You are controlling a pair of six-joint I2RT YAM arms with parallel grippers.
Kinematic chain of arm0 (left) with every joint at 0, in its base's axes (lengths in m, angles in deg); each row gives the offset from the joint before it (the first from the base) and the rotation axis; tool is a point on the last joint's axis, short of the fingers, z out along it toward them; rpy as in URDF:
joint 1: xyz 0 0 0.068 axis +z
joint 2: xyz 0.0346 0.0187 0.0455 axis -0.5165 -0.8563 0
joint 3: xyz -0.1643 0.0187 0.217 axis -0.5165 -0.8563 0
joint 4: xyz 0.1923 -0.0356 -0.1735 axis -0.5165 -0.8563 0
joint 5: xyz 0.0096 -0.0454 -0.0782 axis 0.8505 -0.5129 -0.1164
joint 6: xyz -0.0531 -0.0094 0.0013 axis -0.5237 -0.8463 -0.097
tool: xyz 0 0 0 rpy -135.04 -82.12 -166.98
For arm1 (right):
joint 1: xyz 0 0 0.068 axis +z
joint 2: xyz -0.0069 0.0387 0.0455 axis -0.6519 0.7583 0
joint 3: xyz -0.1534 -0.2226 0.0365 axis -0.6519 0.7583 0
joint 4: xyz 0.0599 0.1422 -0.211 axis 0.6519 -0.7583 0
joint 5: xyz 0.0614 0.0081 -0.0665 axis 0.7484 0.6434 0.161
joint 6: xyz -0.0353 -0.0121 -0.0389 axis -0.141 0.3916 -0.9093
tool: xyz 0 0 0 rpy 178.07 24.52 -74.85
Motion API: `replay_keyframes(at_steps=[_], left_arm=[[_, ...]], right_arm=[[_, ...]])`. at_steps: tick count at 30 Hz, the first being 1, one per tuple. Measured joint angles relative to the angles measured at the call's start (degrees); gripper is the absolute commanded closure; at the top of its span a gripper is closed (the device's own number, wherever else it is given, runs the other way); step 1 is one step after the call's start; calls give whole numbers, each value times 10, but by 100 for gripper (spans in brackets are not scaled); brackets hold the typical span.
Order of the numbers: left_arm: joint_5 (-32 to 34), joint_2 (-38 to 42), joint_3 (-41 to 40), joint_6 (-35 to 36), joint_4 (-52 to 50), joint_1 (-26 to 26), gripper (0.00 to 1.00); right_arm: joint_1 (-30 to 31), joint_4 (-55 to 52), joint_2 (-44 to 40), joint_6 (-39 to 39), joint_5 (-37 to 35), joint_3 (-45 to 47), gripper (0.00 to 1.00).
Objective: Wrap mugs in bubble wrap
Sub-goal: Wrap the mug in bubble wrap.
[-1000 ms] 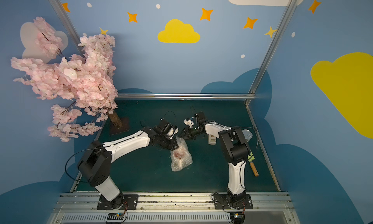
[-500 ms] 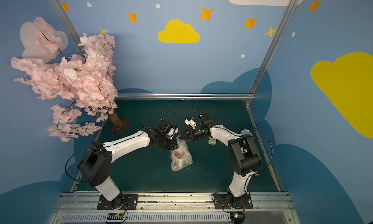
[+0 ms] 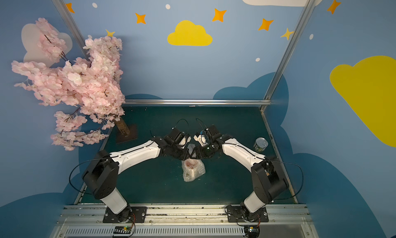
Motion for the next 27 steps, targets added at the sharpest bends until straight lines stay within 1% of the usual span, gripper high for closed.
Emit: replay_keyframes(at_steps=[3, 10, 17, 20, 22, 23, 25, 27], left_arm=[[4, 5, -8, 2, 9, -3, 81], [13, 12, -19, 4, 23, -8, 81], [21, 15, -28, 4, 37, -12, 81], [23, 18, -33, 4, 44, -13, 81], [24, 18, -35, 4, 48, -14, 80], [25, 19, -36, 4, 50, -14, 77], [28, 19, -38, 5, 54, -14, 66], [33, 18, -40, 4, 60, -16, 58]], right_arm=[[5, 15, 0, -3, -24, 17, 42], [19, 33, 7, -1, -76, 41, 35], [45, 58, 29, 13, -110, 40, 38], [52, 70, 38, 24, -118, 40, 46], [56, 77, 42, 33, -126, 40, 58], [57, 79, 44, 38, -134, 40, 64], [59, 81, 48, 44, -149, 40, 81], [59, 77, 52, 47, -165, 32, 89]])
